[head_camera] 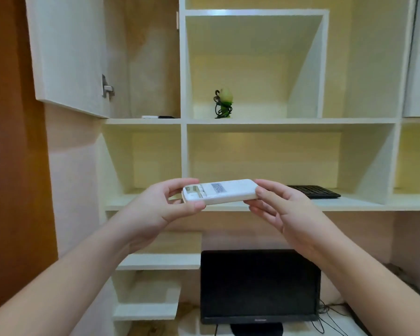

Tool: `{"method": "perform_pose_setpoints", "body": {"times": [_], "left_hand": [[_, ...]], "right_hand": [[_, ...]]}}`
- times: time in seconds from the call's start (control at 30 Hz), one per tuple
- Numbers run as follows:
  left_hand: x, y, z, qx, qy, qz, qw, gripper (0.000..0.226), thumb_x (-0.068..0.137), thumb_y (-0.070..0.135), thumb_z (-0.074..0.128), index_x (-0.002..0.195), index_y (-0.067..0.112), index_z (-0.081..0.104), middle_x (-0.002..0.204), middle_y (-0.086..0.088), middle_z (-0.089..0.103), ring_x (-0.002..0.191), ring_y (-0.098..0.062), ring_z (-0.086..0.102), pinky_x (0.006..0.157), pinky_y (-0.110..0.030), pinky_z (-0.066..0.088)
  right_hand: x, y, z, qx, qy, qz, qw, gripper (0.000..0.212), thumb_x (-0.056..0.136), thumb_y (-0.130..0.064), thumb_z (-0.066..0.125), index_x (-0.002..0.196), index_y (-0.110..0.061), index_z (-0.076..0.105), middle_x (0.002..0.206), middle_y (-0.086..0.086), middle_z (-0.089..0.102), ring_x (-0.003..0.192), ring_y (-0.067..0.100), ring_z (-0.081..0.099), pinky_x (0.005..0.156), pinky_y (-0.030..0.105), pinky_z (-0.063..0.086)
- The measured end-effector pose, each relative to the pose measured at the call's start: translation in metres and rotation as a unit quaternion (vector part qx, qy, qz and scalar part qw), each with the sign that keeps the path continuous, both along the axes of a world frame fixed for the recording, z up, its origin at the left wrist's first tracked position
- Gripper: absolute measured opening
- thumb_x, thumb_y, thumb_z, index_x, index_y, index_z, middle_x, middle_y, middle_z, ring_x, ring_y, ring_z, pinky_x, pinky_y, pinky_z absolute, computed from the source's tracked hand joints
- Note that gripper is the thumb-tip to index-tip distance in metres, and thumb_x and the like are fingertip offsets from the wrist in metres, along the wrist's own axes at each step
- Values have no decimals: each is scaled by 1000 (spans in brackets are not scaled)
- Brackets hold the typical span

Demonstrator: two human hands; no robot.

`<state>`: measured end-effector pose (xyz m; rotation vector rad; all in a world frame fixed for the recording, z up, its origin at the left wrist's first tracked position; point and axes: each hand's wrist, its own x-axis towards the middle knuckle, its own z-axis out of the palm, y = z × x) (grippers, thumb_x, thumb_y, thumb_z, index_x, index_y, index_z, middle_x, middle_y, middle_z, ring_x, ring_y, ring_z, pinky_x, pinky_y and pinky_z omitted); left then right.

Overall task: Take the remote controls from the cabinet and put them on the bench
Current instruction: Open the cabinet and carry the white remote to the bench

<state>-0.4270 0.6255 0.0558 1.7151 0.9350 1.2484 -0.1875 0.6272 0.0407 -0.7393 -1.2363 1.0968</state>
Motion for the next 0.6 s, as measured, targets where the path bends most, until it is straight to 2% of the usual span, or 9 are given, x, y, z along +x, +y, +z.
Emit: {"method": "perform_pose_setpoints", "body": {"times": [0.07,0.2,0.27,0.37,0.53,0.6], "left_hand": [[22,-5,-8,-1,1,-18,1000,52,76,7,77,123,23,62,117,5,70,102,-8,69,79,-9,50],[69,-18,-24,-12,3,-67,998,65,68,13,78,128,26,58,123,8,68,111,-6,64,98,-23,48],[96,-25,-31,-17,0,-85,996,67,69,7,82,129,25,56,123,11,67,112,-3,63,97,-22,48],[135,-35,-44,-29,-10,-110,993,58,78,0,72,128,23,56,121,11,68,111,-3,64,89,-15,51],[198,-48,-70,-73,-9,-134,988,54,78,1,71,126,21,57,121,3,69,110,-13,66,100,-34,49],[223,-52,-79,-87,1,-137,987,53,78,2,71,125,22,57,121,2,69,108,-12,67,99,-33,49]], "right_hand": [[24,-17,-10,-4,2,-1,1000,28,92,-11,58,120,-8,62,113,11,71,99,21,71,86,26,57],[74,-50,-28,-1,1,-39,999,28,92,-10,57,119,-13,63,112,5,72,100,19,70,85,22,56],[99,-67,-37,1,-8,-62,998,26,92,-11,58,116,-16,65,111,2,73,101,16,70,84,21,55],[136,-89,-51,-6,-7,-87,996,27,90,-12,58,116,-17,65,112,4,72,103,17,69,85,22,55],[189,-121,-80,-19,-13,-155,988,28,91,-11,58,118,-17,64,107,2,74,102,15,69,88,24,55],[208,-135,-92,-27,-5,-180,983,27,91,-10,59,117,-16,65,103,1,75,100,14,69,91,27,54]]}}
